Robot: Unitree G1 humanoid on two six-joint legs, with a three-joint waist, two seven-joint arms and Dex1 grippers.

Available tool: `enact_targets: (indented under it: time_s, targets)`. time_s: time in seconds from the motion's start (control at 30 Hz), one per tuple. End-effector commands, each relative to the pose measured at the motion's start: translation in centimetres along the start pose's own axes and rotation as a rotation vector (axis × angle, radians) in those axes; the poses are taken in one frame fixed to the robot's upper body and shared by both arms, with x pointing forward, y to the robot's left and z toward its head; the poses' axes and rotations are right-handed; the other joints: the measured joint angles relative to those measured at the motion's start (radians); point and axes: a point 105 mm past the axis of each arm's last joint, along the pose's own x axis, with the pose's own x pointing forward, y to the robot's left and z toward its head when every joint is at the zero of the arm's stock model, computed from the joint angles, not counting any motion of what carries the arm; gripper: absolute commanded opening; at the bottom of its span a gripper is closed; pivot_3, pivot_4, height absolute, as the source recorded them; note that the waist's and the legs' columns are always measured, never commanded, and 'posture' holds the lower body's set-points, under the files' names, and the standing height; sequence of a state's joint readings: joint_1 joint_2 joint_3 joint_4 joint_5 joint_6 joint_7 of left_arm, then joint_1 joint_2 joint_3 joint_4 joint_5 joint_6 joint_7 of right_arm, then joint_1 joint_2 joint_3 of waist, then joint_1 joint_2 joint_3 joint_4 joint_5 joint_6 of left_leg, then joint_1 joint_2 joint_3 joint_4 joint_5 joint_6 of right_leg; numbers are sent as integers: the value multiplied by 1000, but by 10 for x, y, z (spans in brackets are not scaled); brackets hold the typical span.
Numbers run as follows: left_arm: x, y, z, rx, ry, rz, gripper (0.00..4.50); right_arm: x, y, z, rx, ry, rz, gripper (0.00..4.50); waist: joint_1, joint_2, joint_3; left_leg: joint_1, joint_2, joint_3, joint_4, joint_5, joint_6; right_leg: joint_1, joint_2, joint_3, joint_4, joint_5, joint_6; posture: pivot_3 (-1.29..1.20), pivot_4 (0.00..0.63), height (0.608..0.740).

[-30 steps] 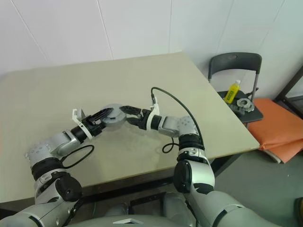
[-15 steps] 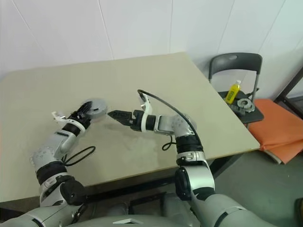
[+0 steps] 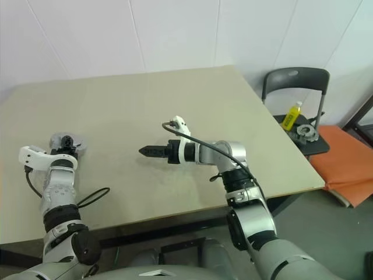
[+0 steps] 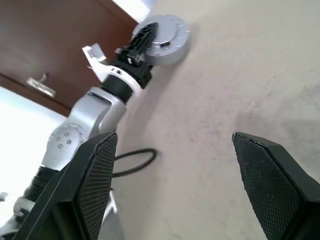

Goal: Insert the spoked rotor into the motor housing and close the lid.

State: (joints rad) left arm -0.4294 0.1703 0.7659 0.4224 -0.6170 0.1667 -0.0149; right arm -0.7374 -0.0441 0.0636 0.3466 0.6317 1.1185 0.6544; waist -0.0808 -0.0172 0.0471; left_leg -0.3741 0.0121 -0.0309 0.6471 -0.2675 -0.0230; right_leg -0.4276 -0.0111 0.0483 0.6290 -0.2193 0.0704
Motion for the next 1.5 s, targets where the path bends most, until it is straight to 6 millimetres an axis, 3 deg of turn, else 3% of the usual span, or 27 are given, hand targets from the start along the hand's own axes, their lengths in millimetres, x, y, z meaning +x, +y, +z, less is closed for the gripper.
enact_targets:
  time_s: [0.03, 0.33, 0.57, 0.7, 0.83, 1.0, 1.17, 1.27, 1.37, 1.5]
  targets:
    - [4, -19, 27, 108, -121, -53, 2172, 0, 11, 8, -68, -14, 32, 3868, 10, -1, 0, 0, 0, 0, 0, 0, 0, 0, 0, 0, 0, 0, 0, 0, 0, 740]
    - [5, -13, 20, 121, -111, -5, 2172, 0, 6, 7, -69, -7, 15, 3868, 12, -1, 0, 0, 0, 0, 0, 0, 0, 0, 0, 0, 0, 0, 0, 0, 0, 740]
    - [1, 1, 17, 64, -103, 98, 4316, 1, 3, 5, -69, -1, 3, 3896, 12, -1, -1, 1, 0, 0, 1, 0, 0, 1, 0, 0, 1, 0, 0, 0, 0, 740]
    - [-6, 20, 14, 77, -65, 268, 4417, 1, 1, 5, -69, 2, -4, 3896, 13, -2, -1, 1, 0, 0, 1, 0, 0, 1, 0, 0, 1, 0, 0, 0, 0, 740]
    - [-25, 25, -6, 86, 84, 388, 4417, 0, -1, 5, -69, 3, -9, 3896, 10, -2, -1, 1, 0, 1, 1, 0, 0, 1, 0, 1, 1, 0, 0, 0, 0, 740]
    - [-55, -2, -34, 36, 318, 412, 4417, -1, -2, 6, -72, 0, -8, 3896, 13, -2, -2, 2, 0, 1, 1, 0, 0, 2, 0, 1, 1, 0, 1, 0, 0, 740]
    - [-67, -49, -38, 93, 445, 296, 4417, -1, -4, 6, -81, 1, -12, 3896, 23, -2, -2, 3, -2, -1, 3, 0, 0, 5, 0, 1, 1, -1, 1, 0, 0, 740]
    - [-64, -86, -34, 208, 472, 77, 4417, 0, -7, 7, -132, -7, -40, 3896, 24, -2, -2, 2, -2, -2, 4, 0, 0, 5, 0, 1, 1, -3, 0, 0, 0, 740]
    - [-64, -127, -27, 450, 411, -276, 4417, -2, -20, 13, -285, -56, -147, 3896, 10, -2, -1, 2, -2, -2, 4, 0, -1, 4, 1, 1, 1, -3, -1, 0, 0, 740]
    - [-63, -137, -31, 518, 354, -560, 4417, -10, -48, 14, -478, -76, -314, 3896, 5, 5, -1, 3, -2, 1, -1, 1, -2, 4, 1, 3, -2, -2, -4, 0, 0, 740]
